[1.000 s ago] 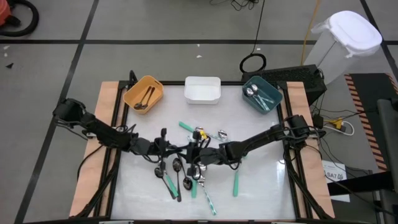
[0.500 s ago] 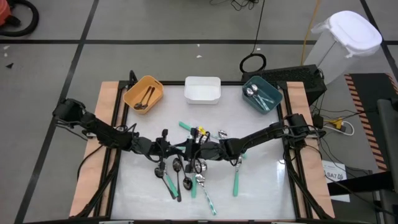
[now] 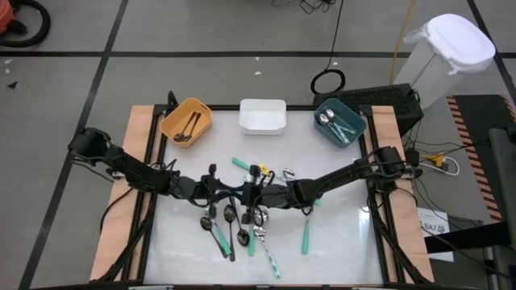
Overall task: Sort silverware by color (type)
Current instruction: Put the black spoon into the orange bin
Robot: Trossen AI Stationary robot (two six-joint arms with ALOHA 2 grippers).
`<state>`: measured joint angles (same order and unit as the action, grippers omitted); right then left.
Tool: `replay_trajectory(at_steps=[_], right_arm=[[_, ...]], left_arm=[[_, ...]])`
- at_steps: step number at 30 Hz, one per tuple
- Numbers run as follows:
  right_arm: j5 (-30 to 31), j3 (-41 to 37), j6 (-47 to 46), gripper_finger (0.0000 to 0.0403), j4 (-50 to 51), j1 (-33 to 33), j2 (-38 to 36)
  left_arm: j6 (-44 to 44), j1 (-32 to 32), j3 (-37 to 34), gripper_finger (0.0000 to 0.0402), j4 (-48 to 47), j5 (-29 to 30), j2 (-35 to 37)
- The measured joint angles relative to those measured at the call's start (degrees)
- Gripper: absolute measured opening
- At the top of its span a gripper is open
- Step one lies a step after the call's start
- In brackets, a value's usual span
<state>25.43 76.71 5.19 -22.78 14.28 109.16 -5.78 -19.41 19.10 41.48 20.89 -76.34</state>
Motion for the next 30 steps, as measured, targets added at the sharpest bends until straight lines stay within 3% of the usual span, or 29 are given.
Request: replay_trajectory(at_steps=[3,8,13,21,26,30], right_arm=[[0.8,0.0,-1.0,0.0002,1.7,0.1,-0.3],[7.6,-2.0,-4.2,0.0001,2.5,0.0,-0.1],[13.8,-7.4,-6.3,0.0001,-8.5,0.0,0.0],[14.0,-15.7,-5.9,0.0001,-35.0,0.0,0.0],[13.7,-16.3,-5.6,0.0000,-37.9,0.0,0.0],[13.6,-16.3,-5.8,0.0000,-37.9,0.1,0.1]], left_arm=[[0.1,-0.5,-0.1,0.0080,-0.3,2.0,0.0],[0.8,-1.4,-0.1,0.0140,-0.3,4.1,0.0],[0.7,-1.8,-0.2,0.0181,0.5,11.2,0.0],[1.1,-1.8,0.3,0.0191,4.9,15.5,-0.1],[3.5,-2.6,4.3,0.0191,5.3,18.9,-1.5],[7.4,-4.9,8.2,0.0191,5.1,27.6,-5.4]])
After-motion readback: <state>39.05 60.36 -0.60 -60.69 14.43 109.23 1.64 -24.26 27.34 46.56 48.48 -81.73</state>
